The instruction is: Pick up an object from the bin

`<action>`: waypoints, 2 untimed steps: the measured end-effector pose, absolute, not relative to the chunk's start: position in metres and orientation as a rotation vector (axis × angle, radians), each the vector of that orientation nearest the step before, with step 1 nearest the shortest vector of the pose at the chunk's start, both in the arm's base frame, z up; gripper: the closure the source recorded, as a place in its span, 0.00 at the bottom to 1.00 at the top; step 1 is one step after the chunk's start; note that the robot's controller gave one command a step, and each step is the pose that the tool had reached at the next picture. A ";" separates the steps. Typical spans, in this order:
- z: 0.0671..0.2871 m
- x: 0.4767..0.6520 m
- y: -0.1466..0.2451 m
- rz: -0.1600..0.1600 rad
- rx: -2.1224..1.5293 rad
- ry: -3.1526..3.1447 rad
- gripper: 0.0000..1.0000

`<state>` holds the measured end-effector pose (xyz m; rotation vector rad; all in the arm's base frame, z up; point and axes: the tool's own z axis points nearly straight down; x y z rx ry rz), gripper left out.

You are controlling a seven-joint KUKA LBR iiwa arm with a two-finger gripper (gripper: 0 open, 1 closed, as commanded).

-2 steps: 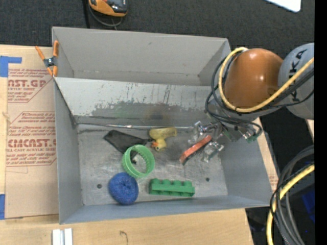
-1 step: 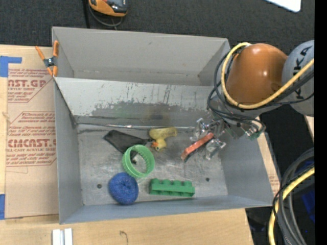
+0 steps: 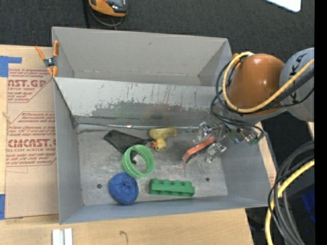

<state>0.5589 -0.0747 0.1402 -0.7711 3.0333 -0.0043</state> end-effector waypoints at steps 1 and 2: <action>0.115 0.557 -0.067 0.004 -0.807 3.044 1.00; 0.105 0.570 -0.076 -0.003 -0.868 3.010 1.00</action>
Offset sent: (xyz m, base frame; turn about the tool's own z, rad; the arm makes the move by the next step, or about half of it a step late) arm 0.0154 -0.0188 -0.0702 -0.0363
